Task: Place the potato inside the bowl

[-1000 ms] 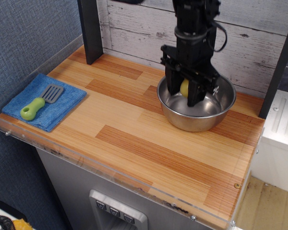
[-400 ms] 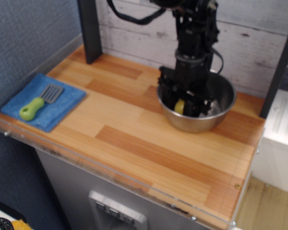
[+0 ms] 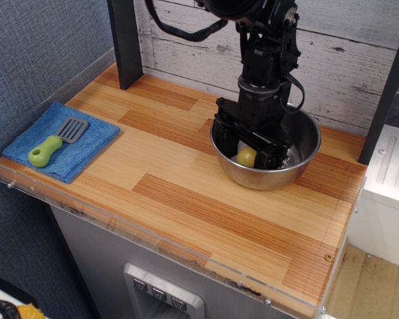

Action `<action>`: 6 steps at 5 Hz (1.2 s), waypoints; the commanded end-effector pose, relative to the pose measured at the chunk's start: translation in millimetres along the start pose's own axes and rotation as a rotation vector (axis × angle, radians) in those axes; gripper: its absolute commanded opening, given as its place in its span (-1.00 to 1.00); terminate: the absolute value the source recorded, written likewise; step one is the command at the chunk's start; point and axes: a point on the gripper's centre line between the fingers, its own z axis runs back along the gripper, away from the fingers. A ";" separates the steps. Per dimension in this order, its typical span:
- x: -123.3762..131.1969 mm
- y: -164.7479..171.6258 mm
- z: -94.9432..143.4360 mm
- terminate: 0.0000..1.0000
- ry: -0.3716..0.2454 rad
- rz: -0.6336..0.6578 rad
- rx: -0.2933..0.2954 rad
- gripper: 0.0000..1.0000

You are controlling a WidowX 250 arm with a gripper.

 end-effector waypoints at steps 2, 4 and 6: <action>-30.5 31.7 103.3 -1.00 -0.317 0.155 0.075 1.00; -67.4 79.5 112.4 -1.00 -0.272 0.278 0.052 1.00; -76.7 88.5 95.1 -1.00 -0.153 0.271 0.033 1.00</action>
